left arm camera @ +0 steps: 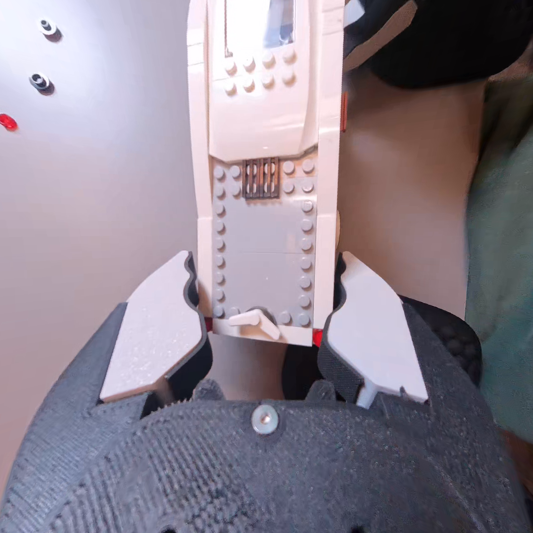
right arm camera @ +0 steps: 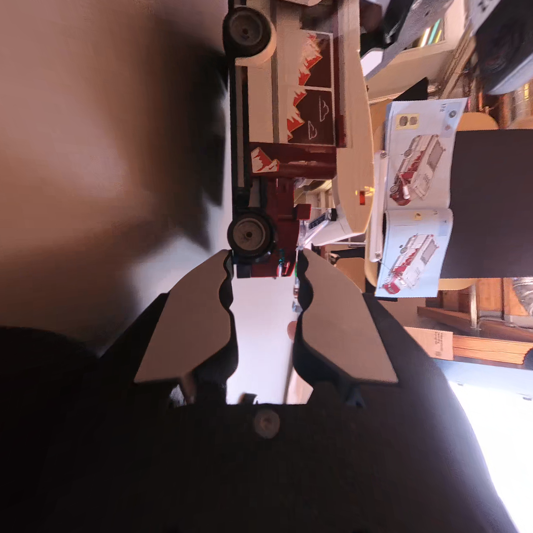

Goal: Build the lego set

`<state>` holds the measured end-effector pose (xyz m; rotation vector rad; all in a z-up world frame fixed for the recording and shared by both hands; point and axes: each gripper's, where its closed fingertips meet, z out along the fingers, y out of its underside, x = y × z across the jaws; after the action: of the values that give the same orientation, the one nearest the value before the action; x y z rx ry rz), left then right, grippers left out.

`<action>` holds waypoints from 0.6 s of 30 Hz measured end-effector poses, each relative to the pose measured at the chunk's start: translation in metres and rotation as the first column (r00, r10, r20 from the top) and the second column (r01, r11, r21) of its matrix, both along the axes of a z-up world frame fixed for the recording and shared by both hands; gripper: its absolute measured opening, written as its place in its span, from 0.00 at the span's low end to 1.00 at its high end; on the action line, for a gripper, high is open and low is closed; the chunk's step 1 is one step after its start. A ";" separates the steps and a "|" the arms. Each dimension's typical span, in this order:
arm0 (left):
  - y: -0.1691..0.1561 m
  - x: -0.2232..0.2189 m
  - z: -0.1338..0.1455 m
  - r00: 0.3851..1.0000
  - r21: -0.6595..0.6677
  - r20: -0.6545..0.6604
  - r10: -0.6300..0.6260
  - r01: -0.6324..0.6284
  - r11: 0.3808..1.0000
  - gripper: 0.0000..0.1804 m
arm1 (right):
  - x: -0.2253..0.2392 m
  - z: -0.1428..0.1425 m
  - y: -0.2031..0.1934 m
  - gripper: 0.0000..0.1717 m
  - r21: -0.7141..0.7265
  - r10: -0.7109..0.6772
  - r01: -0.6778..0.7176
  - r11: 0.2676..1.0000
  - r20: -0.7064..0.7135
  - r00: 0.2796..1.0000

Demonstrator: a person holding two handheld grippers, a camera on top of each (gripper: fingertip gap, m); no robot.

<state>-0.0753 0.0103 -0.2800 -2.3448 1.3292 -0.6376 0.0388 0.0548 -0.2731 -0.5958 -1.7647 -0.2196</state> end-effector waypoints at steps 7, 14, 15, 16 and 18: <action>0.011 0.001 -0.003 0.992 0.225 -0.127 -0.005 0.034 0.974 0.51 | 0.018 -0.004 -0.001 0.29 -0.427 -0.010 0.043 0.903 0.078 0.997; 0.027 -0.001 -0.007 0.958 0.352 -0.248 -0.141 0.225 0.909 0.50 | 0.010 -0.015 0.010 0.48 -0.845 0.043 0.174 0.506 0.226 0.973; 0.031 0.000 -0.006 0.955 0.368 -0.250 -0.162 0.248 0.896 0.50 | 0.006 -0.020 0.008 0.49 -0.866 0.060 0.187 0.464 0.242 0.968; 0.035 0.001 -0.005 0.950 0.378 -0.257 -0.179 0.270 0.886 0.50 | 0.003 -0.024 0.005 0.48 -0.884 0.084 0.195 0.425 0.253 0.964; 0.046 -0.001 -0.003 0.943 0.414 -0.276 -0.186 0.291 0.863 0.52 | -0.002 -0.027 0.001 0.37 -0.892 0.097 0.206 0.402 0.265 0.959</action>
<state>-0.0768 0.0565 -0.2834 -1.9280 1.6803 -0.0966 0.0369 0.0559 -0.3002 -1.4948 -2.0563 0.7696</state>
